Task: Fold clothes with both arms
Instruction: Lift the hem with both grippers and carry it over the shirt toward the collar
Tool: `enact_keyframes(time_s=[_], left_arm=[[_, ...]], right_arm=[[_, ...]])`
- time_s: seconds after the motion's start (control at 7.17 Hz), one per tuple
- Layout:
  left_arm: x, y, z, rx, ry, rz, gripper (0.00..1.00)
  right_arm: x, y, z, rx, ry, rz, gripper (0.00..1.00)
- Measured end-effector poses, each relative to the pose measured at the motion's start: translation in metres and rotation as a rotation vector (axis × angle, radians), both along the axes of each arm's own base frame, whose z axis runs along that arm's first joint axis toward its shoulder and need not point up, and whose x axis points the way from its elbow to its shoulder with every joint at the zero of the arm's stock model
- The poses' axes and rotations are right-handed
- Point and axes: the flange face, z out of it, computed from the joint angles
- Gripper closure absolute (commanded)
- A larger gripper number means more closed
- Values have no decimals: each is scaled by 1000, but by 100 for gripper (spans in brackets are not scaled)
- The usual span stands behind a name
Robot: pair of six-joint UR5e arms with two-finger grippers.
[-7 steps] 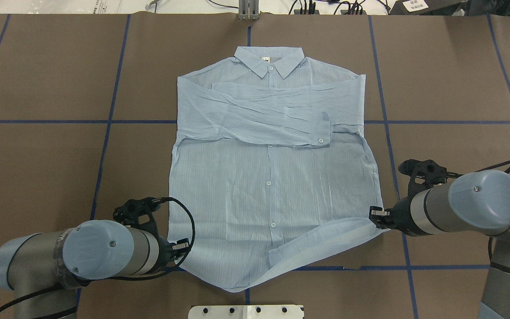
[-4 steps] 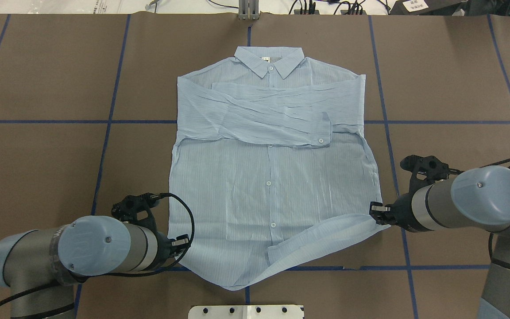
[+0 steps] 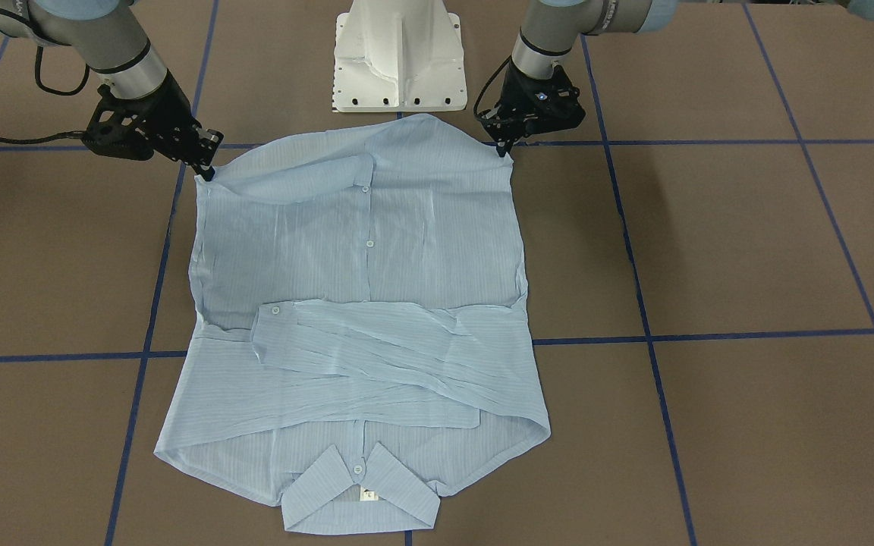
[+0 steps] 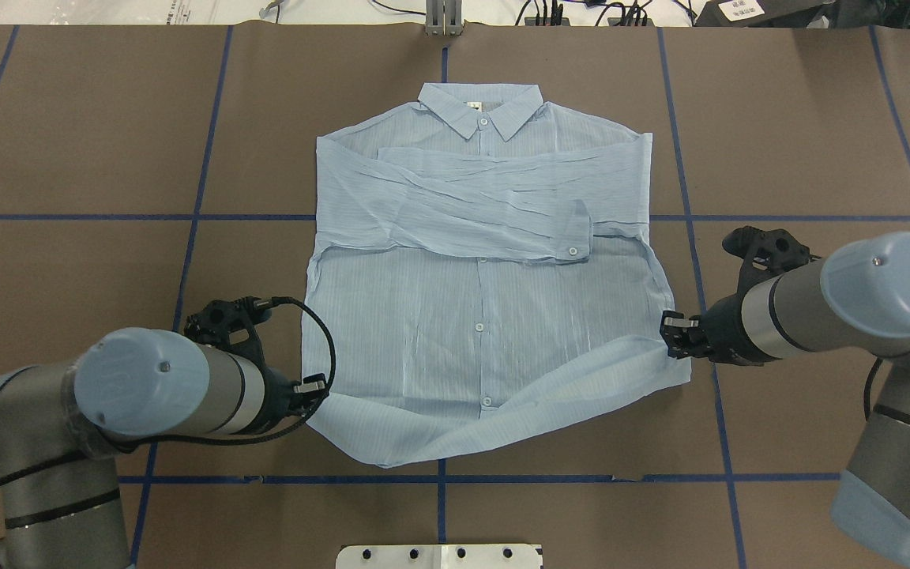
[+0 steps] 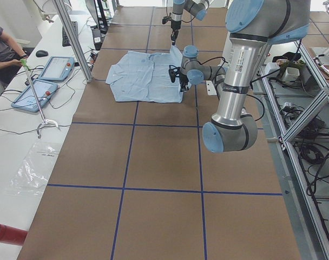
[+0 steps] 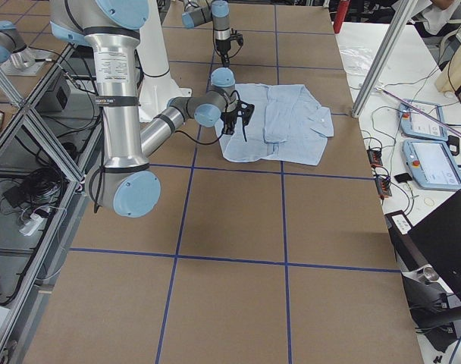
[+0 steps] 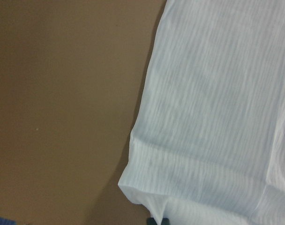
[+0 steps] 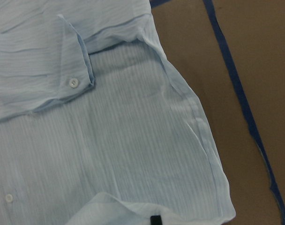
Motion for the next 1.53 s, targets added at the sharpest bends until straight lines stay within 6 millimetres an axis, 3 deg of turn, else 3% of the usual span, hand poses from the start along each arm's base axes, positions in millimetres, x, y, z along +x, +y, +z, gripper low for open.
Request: enact_keyframes(time_s=[0.42,0.84,1.25,1.53], left_arm=[[-40,-60,-35,54,29,-43,100],[-53,-125,-47,119,-11,-87,100],[-46,-222,-52,180,-53,-137,100],[-26,-280,-21,228,-27,-166,100]], right_arm=[[14,-79,-11,31,-12,38,100],[35,-169,-14,66,-3,53,100],[39,-248,-13,71,35,59,100],[34,-280,-5,58,64,55,100]])
